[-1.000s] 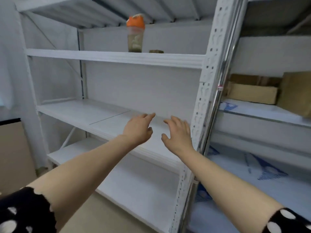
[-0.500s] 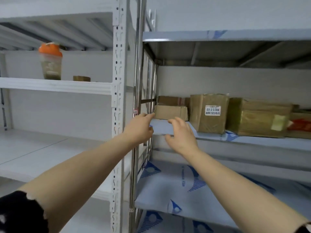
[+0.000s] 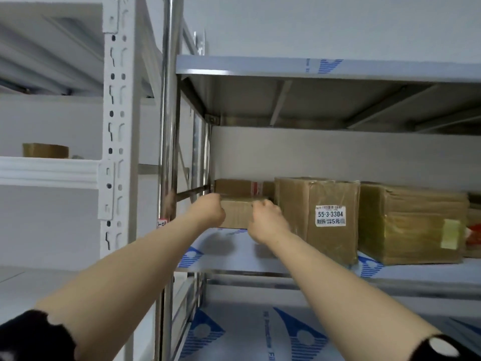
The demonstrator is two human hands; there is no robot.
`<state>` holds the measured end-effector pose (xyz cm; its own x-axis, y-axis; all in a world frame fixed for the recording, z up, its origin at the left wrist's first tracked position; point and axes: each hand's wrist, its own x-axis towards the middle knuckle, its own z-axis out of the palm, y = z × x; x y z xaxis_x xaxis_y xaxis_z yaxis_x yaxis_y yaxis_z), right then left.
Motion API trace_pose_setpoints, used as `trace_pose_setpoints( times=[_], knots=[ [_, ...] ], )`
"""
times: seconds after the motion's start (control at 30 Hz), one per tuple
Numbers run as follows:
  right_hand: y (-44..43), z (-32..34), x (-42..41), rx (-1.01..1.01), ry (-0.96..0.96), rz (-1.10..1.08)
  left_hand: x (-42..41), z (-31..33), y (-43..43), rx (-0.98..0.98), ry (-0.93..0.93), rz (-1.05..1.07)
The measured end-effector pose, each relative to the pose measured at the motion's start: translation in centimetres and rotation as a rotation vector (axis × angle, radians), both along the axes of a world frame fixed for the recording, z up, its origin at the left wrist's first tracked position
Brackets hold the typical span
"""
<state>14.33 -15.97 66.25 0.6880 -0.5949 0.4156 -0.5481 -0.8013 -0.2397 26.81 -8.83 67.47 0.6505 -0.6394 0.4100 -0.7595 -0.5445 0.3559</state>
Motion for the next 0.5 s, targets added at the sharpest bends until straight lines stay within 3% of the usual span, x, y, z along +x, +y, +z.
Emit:
trace_pose_setpoints(
  times=[0.5],
  knots=[
    [-7.9,1.8,11.2,0.127,0.086,-0.233,10.3,0.5,-9.5,0.064,0.155,0.019]
  ],
)
